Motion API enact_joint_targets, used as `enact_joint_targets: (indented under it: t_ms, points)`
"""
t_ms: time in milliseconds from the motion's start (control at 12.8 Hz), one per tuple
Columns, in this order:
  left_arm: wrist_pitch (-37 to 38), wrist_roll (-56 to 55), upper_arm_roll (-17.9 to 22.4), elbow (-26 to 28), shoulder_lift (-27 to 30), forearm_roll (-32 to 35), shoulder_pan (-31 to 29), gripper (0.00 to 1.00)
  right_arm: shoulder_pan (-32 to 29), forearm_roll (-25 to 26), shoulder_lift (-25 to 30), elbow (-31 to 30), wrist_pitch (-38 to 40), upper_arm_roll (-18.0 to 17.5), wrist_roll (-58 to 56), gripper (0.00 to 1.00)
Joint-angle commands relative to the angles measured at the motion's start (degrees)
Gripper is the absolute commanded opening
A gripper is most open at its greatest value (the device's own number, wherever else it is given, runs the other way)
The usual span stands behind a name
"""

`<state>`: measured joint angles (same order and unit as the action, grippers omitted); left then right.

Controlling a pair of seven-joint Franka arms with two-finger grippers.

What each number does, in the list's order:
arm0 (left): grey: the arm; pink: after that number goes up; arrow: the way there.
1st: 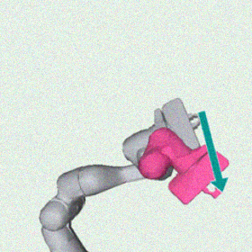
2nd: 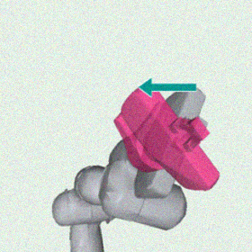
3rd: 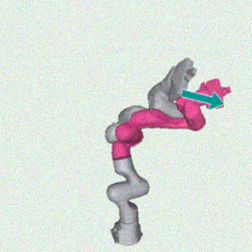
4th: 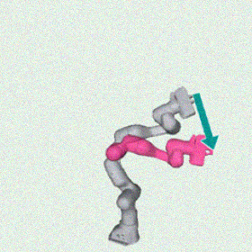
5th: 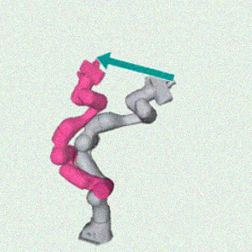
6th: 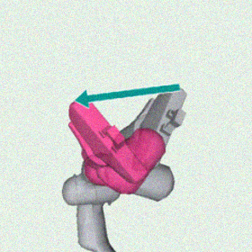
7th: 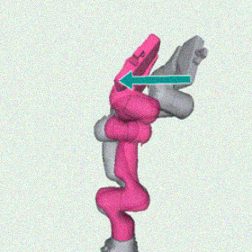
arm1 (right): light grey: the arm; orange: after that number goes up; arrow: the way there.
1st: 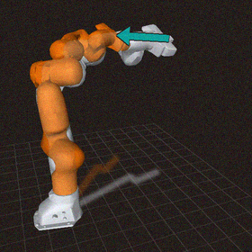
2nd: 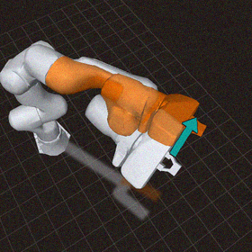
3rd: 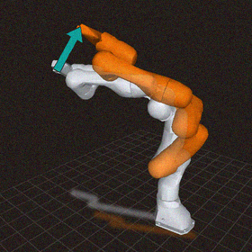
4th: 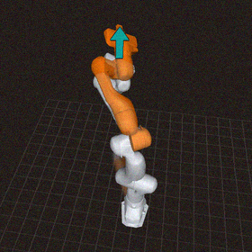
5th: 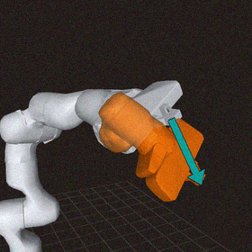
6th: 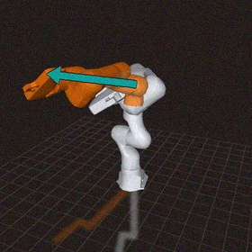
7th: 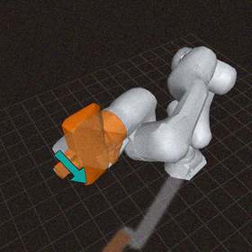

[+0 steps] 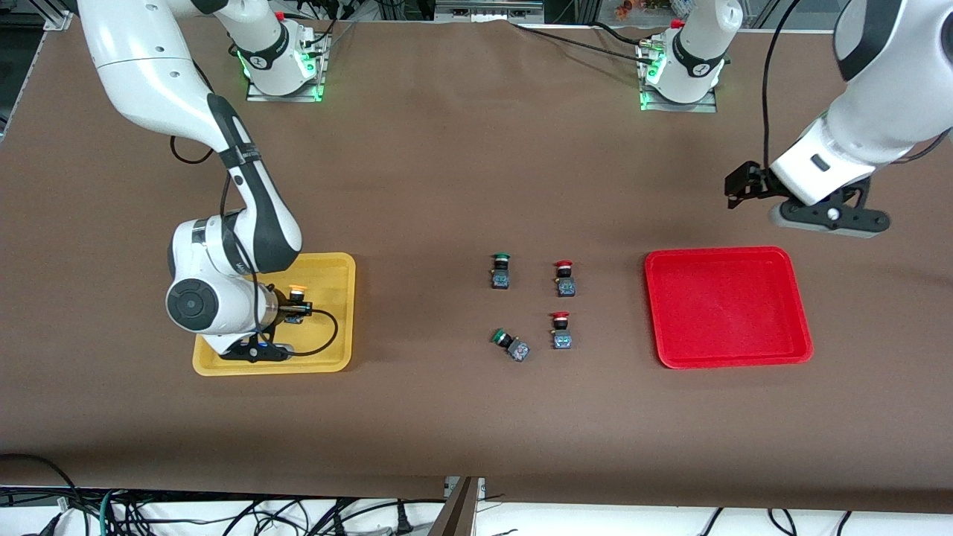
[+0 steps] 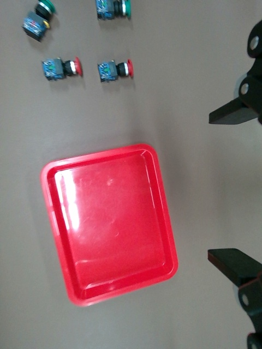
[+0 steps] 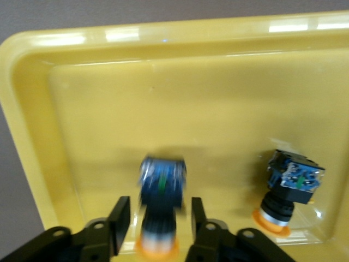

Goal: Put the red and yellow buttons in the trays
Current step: 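Place the orange button in the yellow tray while the left gripper approaches, then retract the right arm while the left gripper moves over the red tray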

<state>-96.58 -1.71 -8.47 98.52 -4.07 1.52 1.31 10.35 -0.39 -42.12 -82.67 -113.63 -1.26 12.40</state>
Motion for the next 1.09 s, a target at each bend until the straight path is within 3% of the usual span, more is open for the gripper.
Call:
enact_joint_targets:
  t_ms: [0,389,701,857,1012]
  points:
    - [3.4,0.9,0.1,-2.0,-4.9,-0.6,0.2,1.00,-0.9,-0.6,4.2,-0.1,3.3,-0.4,-1.6,1.00]
    - [12.5,1.1,0.2,0.2,-7.4,-0.6,-1.4,1.00,-2.1,0.1,12.3,2.3,15.4,-0.1,-5.2,1.00]
    - [13.6,0.1,0.6,0.7,-6.5,5.5,-1.6,1.00,-2.3,0.3,20.2,2.5,25.4,1.6,-5.3,1.00]
    - [10.5,-1.7,1.1,-3.5,-12.4,5.3,-4.9,1.00,-2.2,0.3,23.5,2.5,26.6,2.5,-5.5,1.00]
    - [7.1,-1.2,1.1,-7.3,-15.2,5.9,-12.2,1.00,-2.3,0.4,25.8,2.5,28.0,2.6,-5.5,1.00]
